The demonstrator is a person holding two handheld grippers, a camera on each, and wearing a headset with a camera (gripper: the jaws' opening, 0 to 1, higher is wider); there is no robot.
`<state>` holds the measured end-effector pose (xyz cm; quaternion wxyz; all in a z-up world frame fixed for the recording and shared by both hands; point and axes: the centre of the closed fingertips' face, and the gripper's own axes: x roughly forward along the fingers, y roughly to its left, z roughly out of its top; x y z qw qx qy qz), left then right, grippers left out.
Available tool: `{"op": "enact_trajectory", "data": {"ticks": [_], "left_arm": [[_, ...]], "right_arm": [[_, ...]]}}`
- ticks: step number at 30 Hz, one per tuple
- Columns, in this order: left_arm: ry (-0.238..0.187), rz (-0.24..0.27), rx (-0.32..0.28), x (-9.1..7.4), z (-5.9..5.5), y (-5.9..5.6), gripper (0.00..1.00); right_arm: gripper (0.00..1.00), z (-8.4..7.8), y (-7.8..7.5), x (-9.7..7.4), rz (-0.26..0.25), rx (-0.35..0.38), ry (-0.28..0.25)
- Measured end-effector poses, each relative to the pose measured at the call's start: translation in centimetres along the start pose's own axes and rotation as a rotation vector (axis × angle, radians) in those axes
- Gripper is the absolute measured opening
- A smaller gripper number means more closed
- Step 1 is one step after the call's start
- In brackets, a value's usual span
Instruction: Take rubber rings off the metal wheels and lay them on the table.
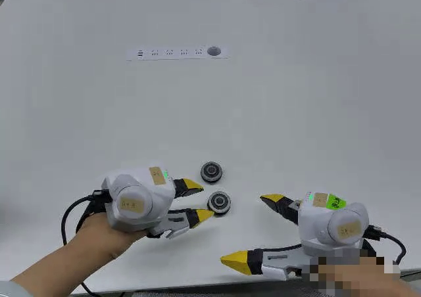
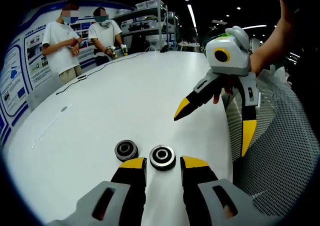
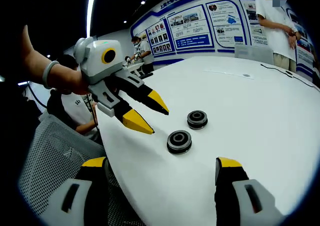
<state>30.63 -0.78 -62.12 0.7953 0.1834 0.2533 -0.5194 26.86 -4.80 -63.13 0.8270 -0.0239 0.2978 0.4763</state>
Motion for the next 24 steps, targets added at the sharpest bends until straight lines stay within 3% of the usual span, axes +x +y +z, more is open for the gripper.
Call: {"op": "enact_trajectory", "data": {"ticks": [24], "left_arm": [[0.083,-0.031,0.048,2.4,-0.5,0.2,0.20]], "right_arm": [[0.88,0.0,0.2,0.7,0.013,0.041,-0.023]]}}
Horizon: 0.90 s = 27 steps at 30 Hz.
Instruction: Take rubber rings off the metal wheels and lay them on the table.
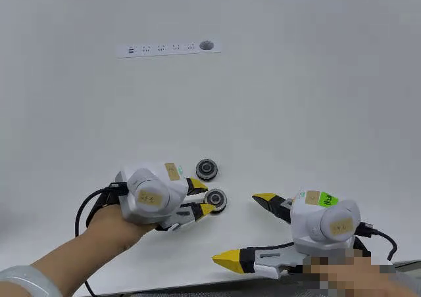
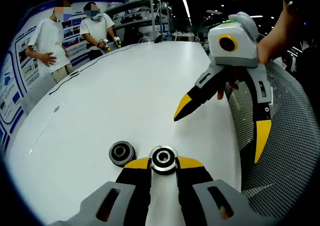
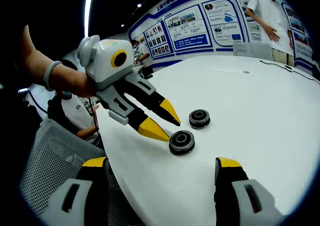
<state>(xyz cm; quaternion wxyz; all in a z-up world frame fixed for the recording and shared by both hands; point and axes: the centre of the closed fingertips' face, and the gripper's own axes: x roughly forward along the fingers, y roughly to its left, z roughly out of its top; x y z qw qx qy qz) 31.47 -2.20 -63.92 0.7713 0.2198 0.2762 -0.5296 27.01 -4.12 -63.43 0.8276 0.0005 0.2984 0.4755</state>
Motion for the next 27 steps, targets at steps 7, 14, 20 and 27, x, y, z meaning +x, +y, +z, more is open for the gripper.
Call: {"op": "enact_trajectory", "data": {"ticks": [7,14,20,27], "left_arm": [[0.015,-0.016,0.014,0.7,0.0,0.0,0.18],[0.039,-0.025,0.036,1.3,-0.2,-0.1,0.17],[0.052,-0.038,0.049,1.6,-0.4,-0.2,0.15],[0.054,-0.052,0.059,1.7,-0.5,-0.2,0.14]], "right_arm": [[0.88,0.1,-0.3,0.2,-0.001,0.009,-0.007],[0.88,0.0,-0.4,0.1,-0.001,0.016,-0.005],[0.87,0.0,-0.5,0.1,0.003,0.035,-0.012],[0.87,0.4,-0.6,0.3,0.021,0.079,-0.032]]}}
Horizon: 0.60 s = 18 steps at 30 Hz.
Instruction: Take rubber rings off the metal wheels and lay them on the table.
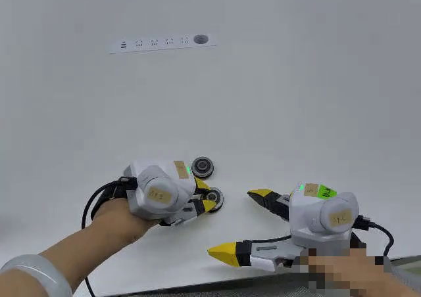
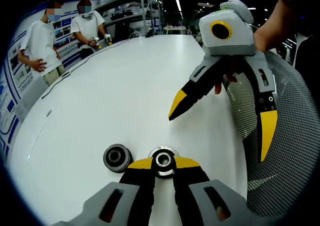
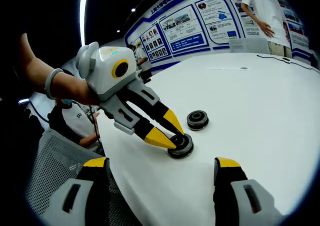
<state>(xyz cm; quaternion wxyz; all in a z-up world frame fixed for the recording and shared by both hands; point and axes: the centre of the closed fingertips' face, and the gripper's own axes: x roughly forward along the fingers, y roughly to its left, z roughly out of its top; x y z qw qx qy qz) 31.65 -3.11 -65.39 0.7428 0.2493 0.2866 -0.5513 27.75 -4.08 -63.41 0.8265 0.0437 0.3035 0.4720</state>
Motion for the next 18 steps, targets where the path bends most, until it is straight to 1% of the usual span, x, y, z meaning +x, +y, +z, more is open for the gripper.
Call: {"op": "enact_trajectory", "data": {"ticks": [8,13,16,18], "left_arm": [[-0.003,-0.007,0.013,0.0,0.0,0.1,0.13],[-0.006,-0.013,0.020,0.0,0.0,0.1,0.13],[-0.009,-0.015,0.025,0.0,0.0,0.1,0.13],[-0.011,-0.015,0.026,0.0,-0.1,0.1,0.13]], "right_arm": [[0.85,0.7,-0.1,0.4,0.026,0.054,-0.020],[0.82,1.1,-0.2,0.6,0.041,0.119,-0.037],[0.81,1.4,-0.4,0.7,0.052,0.172,-0.050],[0.80,1.5,-0.5,0.8,0.056,0.184,-0.056]]}}
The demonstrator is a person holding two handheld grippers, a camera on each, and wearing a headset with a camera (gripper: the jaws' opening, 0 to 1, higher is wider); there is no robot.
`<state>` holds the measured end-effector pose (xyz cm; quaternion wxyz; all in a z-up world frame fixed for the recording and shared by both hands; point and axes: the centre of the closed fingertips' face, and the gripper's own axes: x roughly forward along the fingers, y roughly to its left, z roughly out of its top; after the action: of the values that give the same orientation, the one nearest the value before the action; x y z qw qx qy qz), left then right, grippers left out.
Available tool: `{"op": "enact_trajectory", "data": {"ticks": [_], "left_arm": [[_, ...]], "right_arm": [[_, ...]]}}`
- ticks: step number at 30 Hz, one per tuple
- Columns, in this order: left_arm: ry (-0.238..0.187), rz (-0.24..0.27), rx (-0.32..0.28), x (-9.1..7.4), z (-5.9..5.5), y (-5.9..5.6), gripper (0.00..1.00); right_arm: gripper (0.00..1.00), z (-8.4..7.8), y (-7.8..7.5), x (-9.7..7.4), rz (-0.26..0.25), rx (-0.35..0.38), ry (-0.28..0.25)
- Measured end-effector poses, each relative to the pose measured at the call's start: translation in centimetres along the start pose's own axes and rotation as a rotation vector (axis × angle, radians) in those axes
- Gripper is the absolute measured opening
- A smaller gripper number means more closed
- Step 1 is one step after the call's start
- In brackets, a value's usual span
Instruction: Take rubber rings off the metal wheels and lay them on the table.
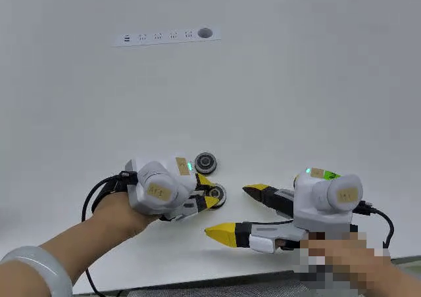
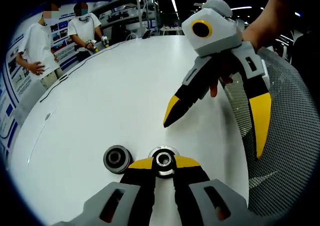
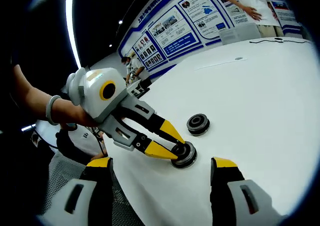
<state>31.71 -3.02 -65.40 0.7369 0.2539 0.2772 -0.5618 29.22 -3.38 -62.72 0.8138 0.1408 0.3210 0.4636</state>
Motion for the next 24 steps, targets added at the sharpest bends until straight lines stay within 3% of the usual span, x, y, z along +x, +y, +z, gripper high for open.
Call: {"op": "enact_trajectory", "data": {"ticks": [15,24], "left_arm": [[-0.007,-0.005,0.009,0.0,0.1,-0.1,0.13],[-0.014,-0.009,0.007,0.1,-0.1,0.1,0.13]], "right_arm": [[0.79,1.1,0.2,1.2,0.067,0.160,-0.035],[0.78,0.8,0.5,1.9,0.101,0.206,-0.012]]}}
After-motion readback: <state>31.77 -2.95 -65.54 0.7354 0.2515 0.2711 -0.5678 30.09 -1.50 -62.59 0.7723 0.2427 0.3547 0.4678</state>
